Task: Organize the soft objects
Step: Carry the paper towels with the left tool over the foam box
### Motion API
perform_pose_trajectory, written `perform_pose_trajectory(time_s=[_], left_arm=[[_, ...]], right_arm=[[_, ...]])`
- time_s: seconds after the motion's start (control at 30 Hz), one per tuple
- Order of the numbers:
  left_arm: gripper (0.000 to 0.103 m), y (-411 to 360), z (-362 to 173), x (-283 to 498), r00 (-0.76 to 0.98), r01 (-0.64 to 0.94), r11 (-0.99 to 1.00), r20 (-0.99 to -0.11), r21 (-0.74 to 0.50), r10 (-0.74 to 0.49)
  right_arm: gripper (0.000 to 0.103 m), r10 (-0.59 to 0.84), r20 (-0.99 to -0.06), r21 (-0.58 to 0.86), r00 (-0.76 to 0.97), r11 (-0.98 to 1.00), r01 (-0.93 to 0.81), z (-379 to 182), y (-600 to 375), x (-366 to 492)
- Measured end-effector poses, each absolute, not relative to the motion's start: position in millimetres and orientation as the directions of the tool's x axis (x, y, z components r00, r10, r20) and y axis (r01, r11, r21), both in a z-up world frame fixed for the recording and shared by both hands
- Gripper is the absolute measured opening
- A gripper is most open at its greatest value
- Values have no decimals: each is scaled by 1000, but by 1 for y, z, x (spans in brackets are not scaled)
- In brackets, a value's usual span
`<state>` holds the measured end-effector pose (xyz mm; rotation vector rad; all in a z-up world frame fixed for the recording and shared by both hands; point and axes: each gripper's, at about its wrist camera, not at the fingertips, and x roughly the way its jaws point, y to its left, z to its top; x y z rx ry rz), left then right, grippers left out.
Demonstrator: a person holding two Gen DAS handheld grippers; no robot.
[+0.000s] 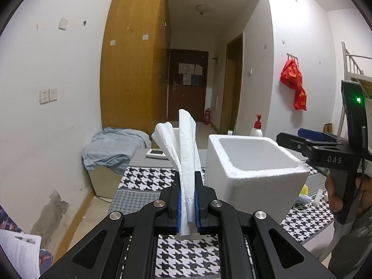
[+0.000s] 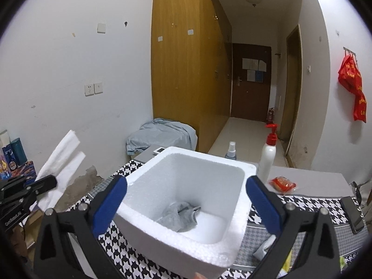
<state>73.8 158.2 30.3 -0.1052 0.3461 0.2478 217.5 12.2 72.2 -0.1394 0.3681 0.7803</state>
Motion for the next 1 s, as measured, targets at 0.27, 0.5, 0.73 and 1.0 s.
perform_pose_trajectory(time_s=[0.27, 0.5, 0.73, 1.0], left_arm=[[9, 147, 39, 87, 924, -218, 975, -333, -52, 189], [9, 139, 46, 99, 933, -179, 982, -326, -52, 153], [9, 127, 50, 115, 938, -135, 990, -328, -45, 113], [9, 113, 55, 134, 939, -85, 995, -337, -54, 62]], right_arm=[[103, 648, -365, 16, 668, 722, -692, 73, -2, 214], [103, 635, -358, 17, 684, 737, -676, 72, -18, 211], [103, 610, -360, 21, 706, 762, -647, 64, -39, 211], [103, 584, -360, 15, 727, 783, -621, 58, -61, 211]])
